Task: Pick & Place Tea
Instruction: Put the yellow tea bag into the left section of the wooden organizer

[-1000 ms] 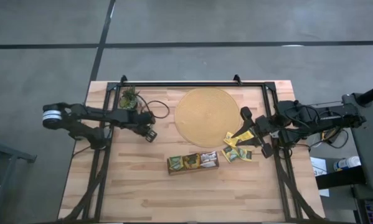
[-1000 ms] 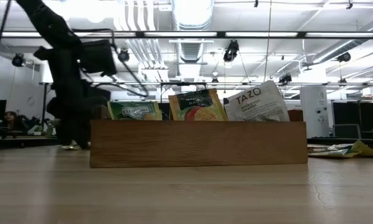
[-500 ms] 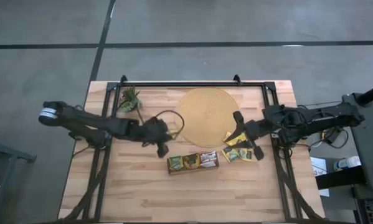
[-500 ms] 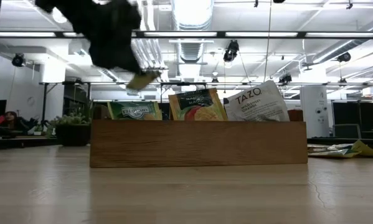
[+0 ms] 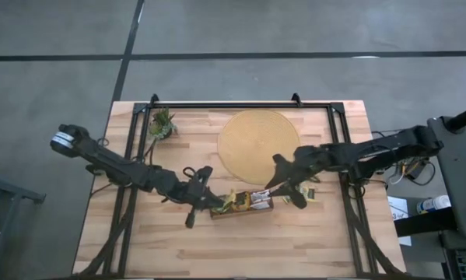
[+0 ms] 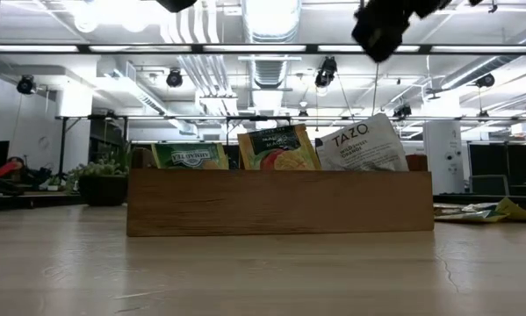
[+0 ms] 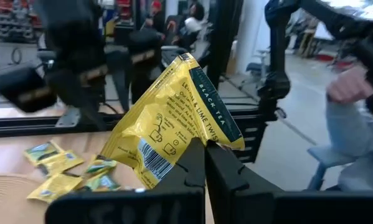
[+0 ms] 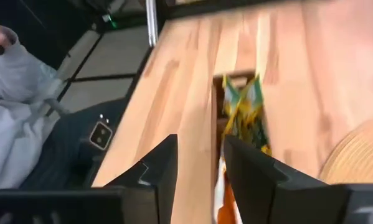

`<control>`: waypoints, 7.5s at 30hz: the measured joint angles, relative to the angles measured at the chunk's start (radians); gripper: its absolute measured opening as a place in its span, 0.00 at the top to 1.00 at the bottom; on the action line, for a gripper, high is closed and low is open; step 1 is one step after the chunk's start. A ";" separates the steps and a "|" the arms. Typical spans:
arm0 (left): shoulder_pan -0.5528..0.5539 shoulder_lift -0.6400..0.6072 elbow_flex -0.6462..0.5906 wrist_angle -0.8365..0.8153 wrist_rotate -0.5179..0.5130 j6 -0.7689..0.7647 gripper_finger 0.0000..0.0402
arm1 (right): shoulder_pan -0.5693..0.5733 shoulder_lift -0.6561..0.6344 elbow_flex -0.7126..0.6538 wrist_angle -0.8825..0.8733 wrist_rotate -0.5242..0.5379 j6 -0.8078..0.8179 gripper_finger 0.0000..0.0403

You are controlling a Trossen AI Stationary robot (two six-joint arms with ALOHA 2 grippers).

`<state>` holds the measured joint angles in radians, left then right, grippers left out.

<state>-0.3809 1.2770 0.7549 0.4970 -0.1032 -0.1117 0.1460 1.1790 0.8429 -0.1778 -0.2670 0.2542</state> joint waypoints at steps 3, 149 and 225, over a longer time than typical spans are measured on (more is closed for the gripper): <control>0.000 0.000 -0.055 0.073 0.014 -0.005 1.00 | -0.004 0.059 0.020 -0.001 -0.021 -0.021 0.69; 0.047 0.027 -0.036 -0.355 -0.093 -0.308 1.00 | 0.222 0.636 0.532 -0.131 0.752 -0.630 0.63; -0.092 -0.230 -0.058 -0.564 -0.549 -0.405 1.00 | 0.190 0.780 0.720 -0.274 0.475 -0.048 0.98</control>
<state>-0.4732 1.0466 0.6971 -0.0669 -0.6525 -0.5171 0.3363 1.9592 1.5632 -0.4523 0.2085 0.2057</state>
